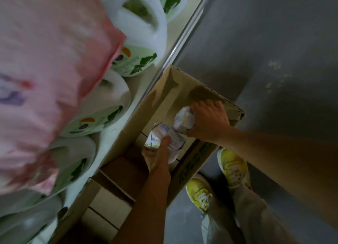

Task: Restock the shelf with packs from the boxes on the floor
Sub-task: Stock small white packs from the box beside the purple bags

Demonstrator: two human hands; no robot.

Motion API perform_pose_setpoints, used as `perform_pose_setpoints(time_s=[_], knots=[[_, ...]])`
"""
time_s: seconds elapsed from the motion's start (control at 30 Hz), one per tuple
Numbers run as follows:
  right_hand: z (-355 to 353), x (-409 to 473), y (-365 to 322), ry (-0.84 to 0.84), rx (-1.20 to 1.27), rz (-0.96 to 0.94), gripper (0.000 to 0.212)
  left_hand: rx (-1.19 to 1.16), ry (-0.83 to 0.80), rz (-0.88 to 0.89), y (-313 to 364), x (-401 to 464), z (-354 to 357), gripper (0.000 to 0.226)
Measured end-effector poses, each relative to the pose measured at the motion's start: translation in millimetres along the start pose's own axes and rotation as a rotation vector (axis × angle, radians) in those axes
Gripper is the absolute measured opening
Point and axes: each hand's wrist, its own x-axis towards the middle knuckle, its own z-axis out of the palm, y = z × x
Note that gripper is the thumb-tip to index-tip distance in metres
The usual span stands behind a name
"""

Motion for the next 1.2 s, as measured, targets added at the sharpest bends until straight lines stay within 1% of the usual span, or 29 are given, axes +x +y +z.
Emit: perform_pose_setpoints(time_s=[0.07, 0.13, 0.23, 0.3, 0.37, 0.4, 0.5, 0.57, 0.67, 0.73, 0.77, 0.8, 0.83, 0.9, 1.0, 1.07, 1.17, 1.2], knots=[[-27.1, -16.7, -4.3, 0.043, 0.194, 0.077, 0.064, -0.036, -0.046, 0.035, 11.4, -25.3, -8.1, 0.083], [-53.5, -33.8, -6.8, 0.064, 0.398, 0.138, 0.059, -0.067, -0.082, 0.066, 20.6, -50.4, -17.2, 0.082], [-87.1, -63.0, -3.9, 0.073, 0.790, 0.236, 0.053, -0.133, -0.107, 0.107, 37.5, -88.5, -37.6, 0.077], [-104.9, -80.4, 3.2, 0.054, 1.036, 0.262, 0.046, -0.165, -0.121, 0.134, 46.5, -109.3, -52.6, 0.078], [-133.6, -104.3, 3.7, -0.029, 1.150, 0.258, 0.036, -0.157, -0.159, 0.193, 57.7, -136.7, -73.6, 0.080], [-146.5, -115.0, 3.8, -0.075, 1.164, 0.247, 0.036, -0.152, -0.182, 0.222, 61.9, -149.3, -82.6, 0.079], [-188.4, -145.1, -3.4, -0.193, 1.166, 0.213, 0.049, -0.187, -0.253, 0.281, 77.3, -194.5, -108.0, 0.072], [-215.7, -163.9, -12.8, -0.257, 1.170, 0.159, 0.045, -0.219, -0.285, 0.327, 85.4, -228.3, -121.3, 0.066], [-255.0, -192.8, -27.7, -0.283, 1.166, 0.119, 0.041, -0.261, -0.304, 0.369, 91.6, -273.0, -140.7, 0.064], [-283.4, -215.6, -37.6, -0.309, 1.162, 0.075, 0.035, -0.297, -0.297, 0.384, 94.8, -301.7, -156.3, 0.074], [-296.4, -226.5, -41.8, -0.314, 1.155, 0.045, 0.040, -0.303, -0.292, 0.388, 96.4, -315.9, -163.1, 0.083], [-308.8, -238.4, -45.9, -0.315, 1.136, 0.017, 0.049, -0.308, -0.292, 0.392, 98.3, -330.5, -170.4, 0.092], [-321.5, -252.4, -51.4, -0.325, 1.112, -0.015, 0.059, -0.324, -0.289, 0.394, 99.4, -346.4, -179.7, 0.096], [-341.8, -275.7, -61.9, -0.338, 1.065, -0.073, 0.070, -0.362, -0.284, 0.394, 100.4, -371.1, -195.9, 0.087], [-373.0, -312.8, -78.4, -0.303, 1.051, -0.124, 0.078, -0.427, -0.286, 0.446, 100.3, -408.3, -225.7, 0.076], [-392.2, -337.8, -90.7, -0.268, 1.063, -0.156, 0.074, -0.479, -0.293, 0.488, 97.6, -433.7, -247.9, 0.073], [-414.3, -369.0, -109.1, -0.241, 1.112, -0.212, 0.066, -0.547, -0.322, 0.496, 91.2, -466.7, -281.5, 0.059], [-422.0, -378.5, -116.7, -0.227, 1.136, -0.226, 0.065, -0.568, -0.338, 0.493, 88.5, -477.1, -293.7, 0.061]])
